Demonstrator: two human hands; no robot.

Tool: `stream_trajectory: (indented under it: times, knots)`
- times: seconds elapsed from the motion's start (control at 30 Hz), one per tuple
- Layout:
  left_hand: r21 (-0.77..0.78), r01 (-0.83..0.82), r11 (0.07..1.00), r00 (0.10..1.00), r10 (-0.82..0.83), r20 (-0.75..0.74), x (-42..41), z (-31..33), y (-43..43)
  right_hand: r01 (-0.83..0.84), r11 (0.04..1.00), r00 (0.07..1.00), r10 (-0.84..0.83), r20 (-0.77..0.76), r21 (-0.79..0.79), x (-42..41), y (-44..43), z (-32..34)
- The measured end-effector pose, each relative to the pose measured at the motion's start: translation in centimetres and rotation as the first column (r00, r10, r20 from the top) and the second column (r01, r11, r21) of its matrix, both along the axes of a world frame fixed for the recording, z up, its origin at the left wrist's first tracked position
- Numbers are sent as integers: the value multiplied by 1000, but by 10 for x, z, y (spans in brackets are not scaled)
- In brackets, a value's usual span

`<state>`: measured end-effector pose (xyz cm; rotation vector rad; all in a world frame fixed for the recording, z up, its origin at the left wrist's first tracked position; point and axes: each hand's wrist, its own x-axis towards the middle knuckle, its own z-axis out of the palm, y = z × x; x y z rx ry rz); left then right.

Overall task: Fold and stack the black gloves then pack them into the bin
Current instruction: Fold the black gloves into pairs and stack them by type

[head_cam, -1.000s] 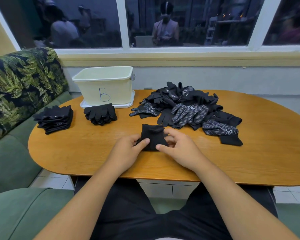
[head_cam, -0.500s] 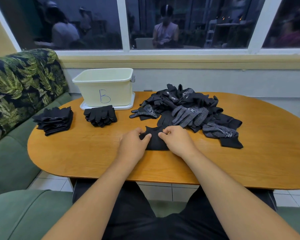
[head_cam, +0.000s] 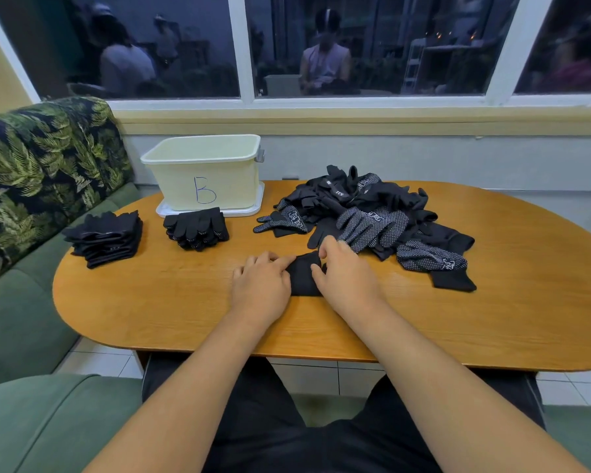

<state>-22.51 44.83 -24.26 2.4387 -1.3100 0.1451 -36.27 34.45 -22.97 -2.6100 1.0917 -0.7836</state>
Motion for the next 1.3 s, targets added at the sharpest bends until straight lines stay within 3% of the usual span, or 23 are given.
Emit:
stream_trajectory:
  times: [0.1, 0.2, 0.3, 0.37, 0.5, 0.57, 0.8, 0.9, 0.97, 1.03, 1.17, 1.23, 1.3]
  knots:
    - [14, -1, 1000, 999, 2, -35, 4, 3, 1, -223, 956, 974, 209, -88, -190, -2, -12, -7]
    - [-3, 17, 1000, 999, -17, -36, 12, 3, 4, -408, 900, 903, 373, -212, -152, 1, -23, -10]
    - [-111, 105, 988, 994, -109, -26, 17, 1, 11, -427, 903, 894, 415, -169, -41, -1, -23, -11]
    - [-167, 276, 946, 961, -277, 20, 17, 1, 17, -418, 908, 903, 415, -113, -12, -3, -23, -11]
    - [-85, 497, 864, 868, -495, 39, 18, 4, 28, -415, 910, 908, 415, -60, 16, -8, -23, -12]
    - [-57, 486, 872, 874, -483, 57, 19, 4, 27, -427, 904, 903, 428, -39, 21, -11, -20, -10]
    - [-174, 435, 883, 899, -437, 28, 14, 6, 24, -417, 908, 909, 416, -38, -35, -16, -8, -7]
    - [-270, 402, 875, 902, -429, -47, 10, 8, 26, -402, 907, 915, 391, 101, 123, -19, -12, -4]
    - [-418, 293, 860, 884, -410, -225, 6, 12, 27, -450, 848, 884, 380, 271, 280, -21, -15, 0]
    - [-550, 132, 825, 788, -424, -447, 2, 20, 28, -535, 733, 819, 328, 471, 420, -22, -13, 5]
    - [-571, -127, 811, 382, -491, -783, 6, 32, 28, -633, 579, 719, 193, 668, 514, -20, -6, 11]
    - [-522, -144, 841, 154, -502, -851, 15, 31, 30, -645, 544, 700, 140, 700, 537, -18, -5, 10]
    - [-482, -88, 872, 28, -481, -876, 20, 31, 31, -638, 553, 699, 123, 705, 536, -18, -5, 10]
